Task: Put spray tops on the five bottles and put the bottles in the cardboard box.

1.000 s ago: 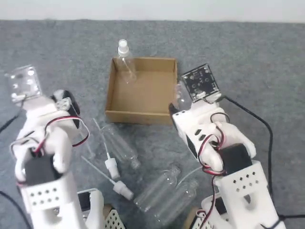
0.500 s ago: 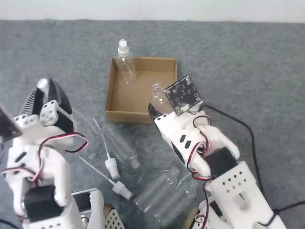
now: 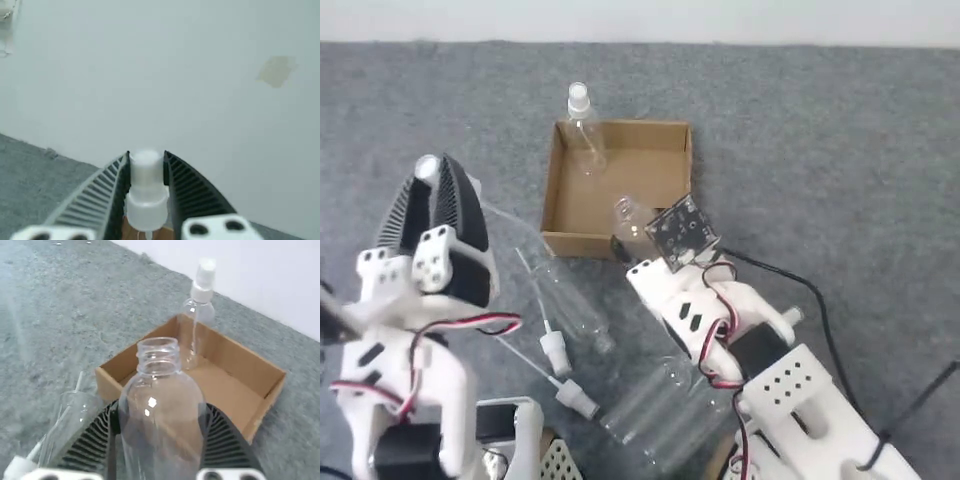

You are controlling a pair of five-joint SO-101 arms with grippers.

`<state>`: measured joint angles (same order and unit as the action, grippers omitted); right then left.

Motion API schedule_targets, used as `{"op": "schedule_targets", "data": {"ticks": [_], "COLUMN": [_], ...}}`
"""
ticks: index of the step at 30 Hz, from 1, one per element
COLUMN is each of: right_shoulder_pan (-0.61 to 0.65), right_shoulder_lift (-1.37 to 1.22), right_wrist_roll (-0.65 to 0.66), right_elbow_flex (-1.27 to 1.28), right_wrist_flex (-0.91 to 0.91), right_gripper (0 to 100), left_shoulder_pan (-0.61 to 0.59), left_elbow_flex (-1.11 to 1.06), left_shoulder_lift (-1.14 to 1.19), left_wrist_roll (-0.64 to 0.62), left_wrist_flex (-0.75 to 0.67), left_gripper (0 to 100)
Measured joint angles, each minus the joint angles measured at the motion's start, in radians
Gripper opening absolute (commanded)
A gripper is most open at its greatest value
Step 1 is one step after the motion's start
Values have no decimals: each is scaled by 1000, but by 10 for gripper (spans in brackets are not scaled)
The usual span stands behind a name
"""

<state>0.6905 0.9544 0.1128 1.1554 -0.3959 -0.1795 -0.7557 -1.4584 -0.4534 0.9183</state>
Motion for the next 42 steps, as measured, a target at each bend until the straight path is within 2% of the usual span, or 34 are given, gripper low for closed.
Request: {"op": "schedule_targets", "data": {"ticks": [5, 13, 21, 27, 42], "right_shoulder_pan": [46, 66, 152, 155, 160], "right_shoulder_lift": [0, 0, 0, 0, 0], "right_wrist_roll": [60, 66, 66, 66, 66], "right_elbow_flex": [60, 118, 147, 147, 147], "right_wrist_flex": [66, 150, 190, 190, 190], "right_gripper": [69, 69, 69, 69, 69], "left_shoulder_pan": [9, 6, 28, 98, 97], "left_elbow_flex": [0, 0, 0, -2, -41], "left_shoulder_lift": [-25, -28, -29, -29, -29], "left_wrist_roll": [0, -68, -87, -87, -89], "left_wrist_flex": [-11, -11, -38, -38, -66], "left_gripper": [12, 12, 12, 12, 12]}}
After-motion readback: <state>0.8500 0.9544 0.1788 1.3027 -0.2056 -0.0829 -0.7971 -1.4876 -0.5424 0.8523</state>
